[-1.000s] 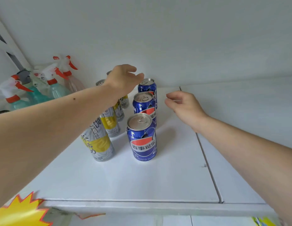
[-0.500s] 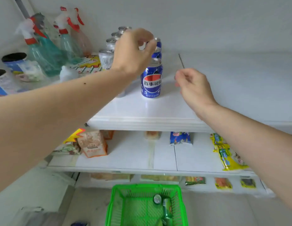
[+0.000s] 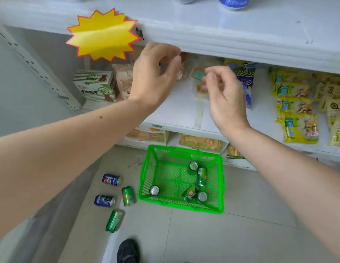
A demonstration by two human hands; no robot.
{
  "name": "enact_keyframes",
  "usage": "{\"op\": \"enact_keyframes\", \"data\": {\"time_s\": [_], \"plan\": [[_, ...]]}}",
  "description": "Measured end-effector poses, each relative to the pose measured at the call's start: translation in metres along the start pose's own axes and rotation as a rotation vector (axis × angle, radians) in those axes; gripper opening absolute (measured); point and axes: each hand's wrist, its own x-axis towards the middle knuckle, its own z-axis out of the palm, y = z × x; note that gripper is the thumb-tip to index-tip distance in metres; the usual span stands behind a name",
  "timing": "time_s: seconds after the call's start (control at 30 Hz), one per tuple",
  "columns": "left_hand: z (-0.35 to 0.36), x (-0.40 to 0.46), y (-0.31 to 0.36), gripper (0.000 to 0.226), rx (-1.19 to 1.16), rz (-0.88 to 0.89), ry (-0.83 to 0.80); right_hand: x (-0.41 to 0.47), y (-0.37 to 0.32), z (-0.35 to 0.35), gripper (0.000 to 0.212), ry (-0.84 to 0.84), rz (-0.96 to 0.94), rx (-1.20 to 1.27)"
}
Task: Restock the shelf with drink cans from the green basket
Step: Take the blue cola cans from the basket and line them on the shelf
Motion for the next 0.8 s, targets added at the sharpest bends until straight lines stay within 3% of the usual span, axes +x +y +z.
{"op": "enact_keyframes", "data": {"time_s": [0.37, 0.57, 0.8], "plan": [[-0.023, -0.121, -0.181, 0.02, 0.039, -0.252, -0.254, -0.109, 0.102, 0.138, 0.027, -0.165, 0.206, -0.072], [0.031, -0.2, -0.279, 0.022, 0.053, -0.434, -0.424, -0.183, 0.218, 0.193, 0.017, -0.332, 0.371, -0.172], [0.126, -0.294, -0.375, 0.033, 0.019, -0.84, -0.612, -0.251, 0.353, 0.234, 0.022, -0.615, 0.663, -0.299]]}}
